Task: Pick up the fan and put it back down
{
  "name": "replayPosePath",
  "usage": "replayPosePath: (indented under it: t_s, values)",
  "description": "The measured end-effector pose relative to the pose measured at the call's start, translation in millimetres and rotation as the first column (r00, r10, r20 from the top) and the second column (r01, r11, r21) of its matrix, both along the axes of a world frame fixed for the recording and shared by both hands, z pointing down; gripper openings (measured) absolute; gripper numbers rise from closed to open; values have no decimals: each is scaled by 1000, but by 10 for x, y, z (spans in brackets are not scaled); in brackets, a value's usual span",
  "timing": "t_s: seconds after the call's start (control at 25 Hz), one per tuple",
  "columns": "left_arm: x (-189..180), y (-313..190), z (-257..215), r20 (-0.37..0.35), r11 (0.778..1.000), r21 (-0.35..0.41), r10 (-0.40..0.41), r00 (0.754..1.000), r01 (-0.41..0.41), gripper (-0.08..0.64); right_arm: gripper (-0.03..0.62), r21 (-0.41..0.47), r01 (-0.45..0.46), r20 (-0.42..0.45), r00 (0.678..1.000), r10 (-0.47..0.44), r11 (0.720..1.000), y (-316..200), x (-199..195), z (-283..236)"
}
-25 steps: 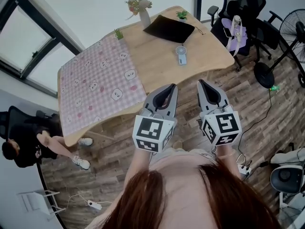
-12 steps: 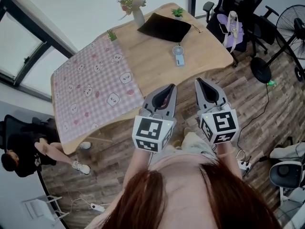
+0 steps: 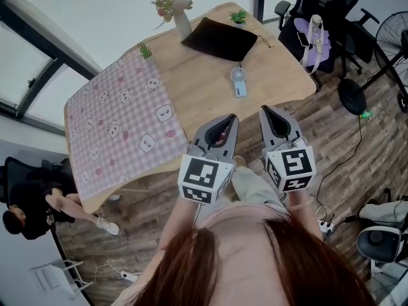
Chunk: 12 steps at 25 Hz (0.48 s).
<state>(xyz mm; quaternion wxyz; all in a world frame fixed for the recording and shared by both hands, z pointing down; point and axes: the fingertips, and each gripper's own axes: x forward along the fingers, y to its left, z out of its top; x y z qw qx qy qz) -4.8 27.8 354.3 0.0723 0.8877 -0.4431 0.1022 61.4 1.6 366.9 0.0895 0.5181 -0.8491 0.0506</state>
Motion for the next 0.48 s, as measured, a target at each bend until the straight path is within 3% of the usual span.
replayPosePath:
  t_s: [0.48]
  values:
    - [56, -779, 214, -2, 999, -26, -27, 1000, 27, 12, 3, -86, 31, -26, 999, -33, 996, -771, -14, 371]
